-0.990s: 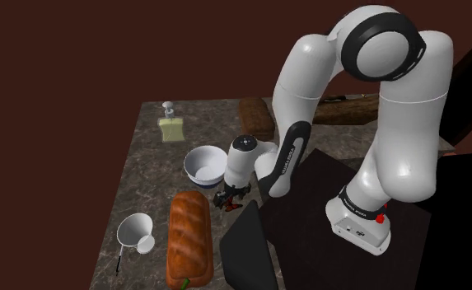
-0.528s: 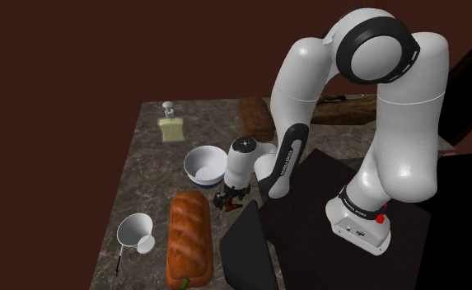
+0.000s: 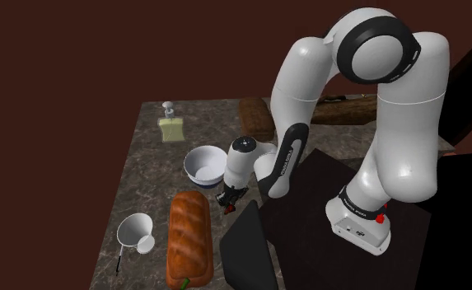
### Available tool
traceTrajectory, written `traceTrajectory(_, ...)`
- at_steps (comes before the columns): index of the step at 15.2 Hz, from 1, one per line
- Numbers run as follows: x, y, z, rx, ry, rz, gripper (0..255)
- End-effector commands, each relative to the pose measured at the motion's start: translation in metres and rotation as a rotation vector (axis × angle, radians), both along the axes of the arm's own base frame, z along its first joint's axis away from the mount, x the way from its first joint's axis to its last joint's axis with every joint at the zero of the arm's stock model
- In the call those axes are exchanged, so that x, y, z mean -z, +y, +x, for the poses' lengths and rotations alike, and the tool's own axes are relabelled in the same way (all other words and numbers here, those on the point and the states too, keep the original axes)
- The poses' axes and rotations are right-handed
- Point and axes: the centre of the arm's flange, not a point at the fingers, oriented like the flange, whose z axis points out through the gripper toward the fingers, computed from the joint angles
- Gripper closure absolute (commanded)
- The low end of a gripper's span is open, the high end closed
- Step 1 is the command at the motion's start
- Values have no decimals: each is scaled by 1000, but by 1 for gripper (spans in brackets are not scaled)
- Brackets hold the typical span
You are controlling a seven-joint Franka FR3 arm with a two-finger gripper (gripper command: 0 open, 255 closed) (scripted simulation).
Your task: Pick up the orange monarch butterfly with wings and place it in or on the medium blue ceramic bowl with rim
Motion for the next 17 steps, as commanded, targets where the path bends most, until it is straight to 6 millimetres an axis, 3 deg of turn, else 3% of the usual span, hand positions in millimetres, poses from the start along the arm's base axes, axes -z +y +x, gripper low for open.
traceTrajectory(1,1,0,-1,-1,4,-2,255)
traceTrajectory(3,2,-1,-1,-1,4,-2,255)
traceTrajectory(17,-72,-1,-1,-1,4,-2,255)
